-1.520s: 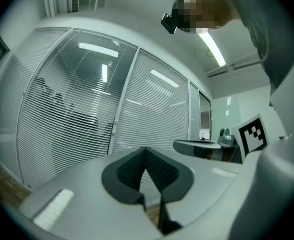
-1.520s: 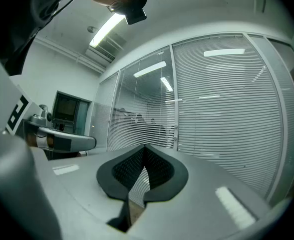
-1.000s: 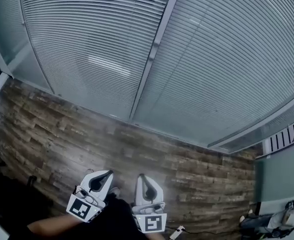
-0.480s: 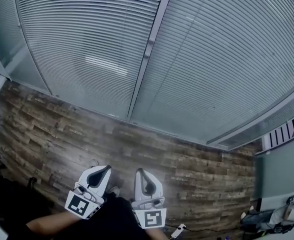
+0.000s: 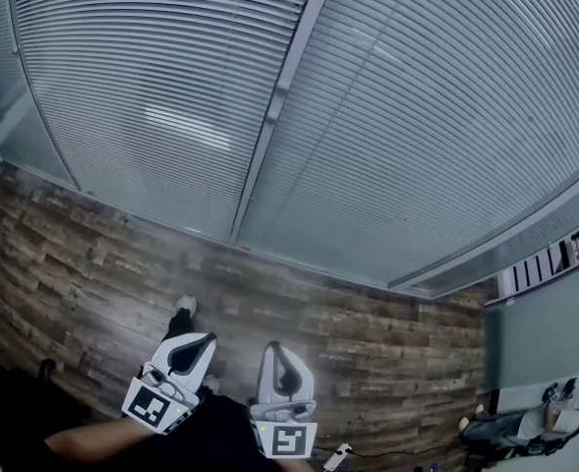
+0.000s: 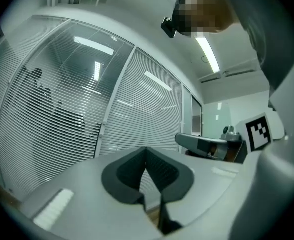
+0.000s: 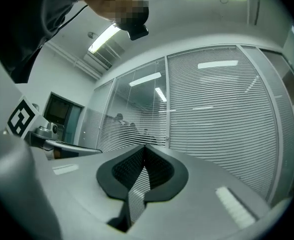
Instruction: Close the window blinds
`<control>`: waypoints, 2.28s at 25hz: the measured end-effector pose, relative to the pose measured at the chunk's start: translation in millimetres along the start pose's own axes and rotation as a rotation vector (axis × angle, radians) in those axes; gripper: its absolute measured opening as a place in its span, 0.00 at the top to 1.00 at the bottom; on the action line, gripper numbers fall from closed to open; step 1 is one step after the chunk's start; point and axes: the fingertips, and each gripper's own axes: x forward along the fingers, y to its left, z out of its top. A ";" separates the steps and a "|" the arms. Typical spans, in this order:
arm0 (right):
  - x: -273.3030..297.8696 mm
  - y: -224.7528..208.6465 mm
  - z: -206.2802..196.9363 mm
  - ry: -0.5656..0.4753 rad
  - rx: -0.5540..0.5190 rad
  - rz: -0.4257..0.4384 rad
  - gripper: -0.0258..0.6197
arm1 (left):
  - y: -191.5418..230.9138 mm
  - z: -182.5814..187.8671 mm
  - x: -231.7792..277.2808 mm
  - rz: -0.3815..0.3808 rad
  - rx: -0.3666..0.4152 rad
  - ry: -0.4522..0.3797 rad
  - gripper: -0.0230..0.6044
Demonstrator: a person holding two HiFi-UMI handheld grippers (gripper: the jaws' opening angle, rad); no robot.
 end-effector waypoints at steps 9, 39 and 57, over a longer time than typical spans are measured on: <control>71.5 -9.6 -22.1 0.086 0.002 0.018 0.96 | 43.9 10.9 55.2 -0.040 -0.016 0.007 0.97; 316.4 -45.0 -30.5 0.174 -0.028 -0.062 0.96 | 219.8 59.3 194.0 -0.077 0.004 0.001 0.97; 411.2 -112.8 -15.9 0.100 -0.018 0.019 0.82 | 240.7 78.0 253.0 0.040 0.063 -0.034 0.97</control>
